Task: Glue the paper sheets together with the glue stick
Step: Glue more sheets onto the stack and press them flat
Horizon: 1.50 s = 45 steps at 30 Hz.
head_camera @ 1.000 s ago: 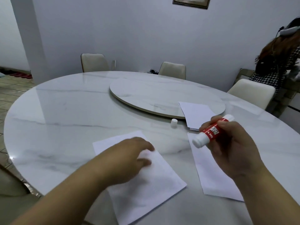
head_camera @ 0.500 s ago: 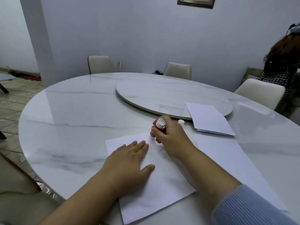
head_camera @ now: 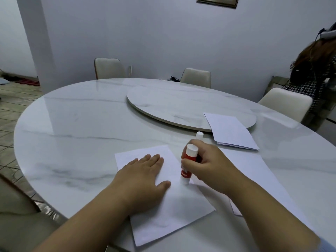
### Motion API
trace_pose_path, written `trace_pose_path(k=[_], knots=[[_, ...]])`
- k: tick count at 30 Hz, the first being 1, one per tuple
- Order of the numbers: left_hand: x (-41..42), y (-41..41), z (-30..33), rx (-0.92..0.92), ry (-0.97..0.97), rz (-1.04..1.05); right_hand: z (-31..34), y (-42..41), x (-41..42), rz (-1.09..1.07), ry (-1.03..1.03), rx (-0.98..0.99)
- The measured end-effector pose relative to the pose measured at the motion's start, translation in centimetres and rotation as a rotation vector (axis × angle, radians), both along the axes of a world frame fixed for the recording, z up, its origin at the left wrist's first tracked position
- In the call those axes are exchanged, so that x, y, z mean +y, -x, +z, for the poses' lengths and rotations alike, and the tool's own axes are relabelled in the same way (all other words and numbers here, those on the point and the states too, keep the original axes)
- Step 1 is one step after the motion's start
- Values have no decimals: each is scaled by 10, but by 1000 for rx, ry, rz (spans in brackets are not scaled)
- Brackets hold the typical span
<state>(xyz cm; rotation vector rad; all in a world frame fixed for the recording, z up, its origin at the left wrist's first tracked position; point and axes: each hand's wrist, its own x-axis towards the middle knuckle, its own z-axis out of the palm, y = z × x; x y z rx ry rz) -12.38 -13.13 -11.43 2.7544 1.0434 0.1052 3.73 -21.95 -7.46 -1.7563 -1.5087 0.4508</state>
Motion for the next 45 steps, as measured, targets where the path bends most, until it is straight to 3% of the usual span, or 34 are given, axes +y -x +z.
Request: trace_pose_path(k=[7, 14, 19, 22, 26, 31, 39, 43, 45], knots=[[-2, 1, 0, -39, 18, 28, 1, -13, -48, 78, 46, 213], [-21, -7, 10, -90, -250, 232, 18, -35, -50, -69, -550, 1224], [-14, 0, 2, -270, -248, 132, 34, -44, -6, -161, -511, 1473], [-12, 6, -6, -334, -181, 46, 31, -50, 26, -185, -389, 1342], [-13, 4, -10, -358, -125, -11, 17, -53, 69, -338, -251, 723], [-9, 2, -10, -380, -98, -10, 1, -55, 110, -473, -156, 178], [-9, 4, -4, -333, -10, 41, -21, -70, 131, -558, -50, 31], [-10, 3, -7, -411, -89, 35, -4, -79, 109, -553, -224, 65], [-10, 4, -5, -350, -71, 65, 16, -92, 76, -549, -250, 18]])
